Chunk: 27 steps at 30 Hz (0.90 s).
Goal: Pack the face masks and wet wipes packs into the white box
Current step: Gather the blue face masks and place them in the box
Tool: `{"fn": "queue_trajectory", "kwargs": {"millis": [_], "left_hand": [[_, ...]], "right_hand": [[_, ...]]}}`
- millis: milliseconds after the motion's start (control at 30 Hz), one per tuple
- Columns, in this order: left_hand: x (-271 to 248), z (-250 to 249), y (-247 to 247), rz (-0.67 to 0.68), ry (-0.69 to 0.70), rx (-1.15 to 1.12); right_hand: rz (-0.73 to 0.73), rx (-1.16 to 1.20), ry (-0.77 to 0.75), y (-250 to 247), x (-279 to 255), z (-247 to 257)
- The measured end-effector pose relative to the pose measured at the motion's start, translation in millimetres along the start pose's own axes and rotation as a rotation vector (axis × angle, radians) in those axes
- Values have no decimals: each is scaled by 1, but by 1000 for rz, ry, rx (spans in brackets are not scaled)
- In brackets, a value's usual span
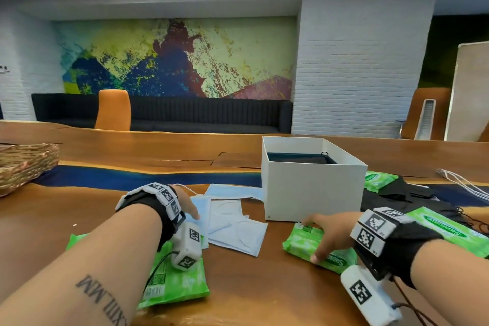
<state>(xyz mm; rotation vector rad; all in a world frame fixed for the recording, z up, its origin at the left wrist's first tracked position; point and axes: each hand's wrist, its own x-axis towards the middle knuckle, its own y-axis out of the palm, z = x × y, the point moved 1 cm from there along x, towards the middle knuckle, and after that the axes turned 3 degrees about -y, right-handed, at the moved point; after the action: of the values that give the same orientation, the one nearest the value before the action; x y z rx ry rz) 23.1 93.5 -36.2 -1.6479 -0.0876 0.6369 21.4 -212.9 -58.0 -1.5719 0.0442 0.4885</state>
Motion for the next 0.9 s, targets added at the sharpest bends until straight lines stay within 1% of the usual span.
{"fn": "queue_trajectory", "kwargs": {"millis": [100,233,333,400,467,533,633,700,800,900], "left_hand": [[10,5,0,17,9,10],[26,9,1,-31,35,69],[31,5,3,-33,30,77],[30,4,1,-43,35,19],[34,6,-1,-55,34,-132],[39,11,-5,-80,73,-361],[43,20,-17,-134,174,-778],[41,26,-25,-160,244,-987],[36,35,-32,-203,344,-1146],[33,38,-30,-226,428,-1260]], "right_hand": [[-37,6,-13,-6,-1,10],[-129,85,-125,-20,-1,43],[-106,101,-210,-28,6,68],[-76,76,-238,-31,16,81],[-74,56,-245,-34,26,92],[-101,81,-238,-36,37,98],[-167,258,-225,-39,52,103],[-226,417,-218,-40,60,103],[-301,672,-240,-39,69,102],[-326,936,-324,-36,73,102]]}}
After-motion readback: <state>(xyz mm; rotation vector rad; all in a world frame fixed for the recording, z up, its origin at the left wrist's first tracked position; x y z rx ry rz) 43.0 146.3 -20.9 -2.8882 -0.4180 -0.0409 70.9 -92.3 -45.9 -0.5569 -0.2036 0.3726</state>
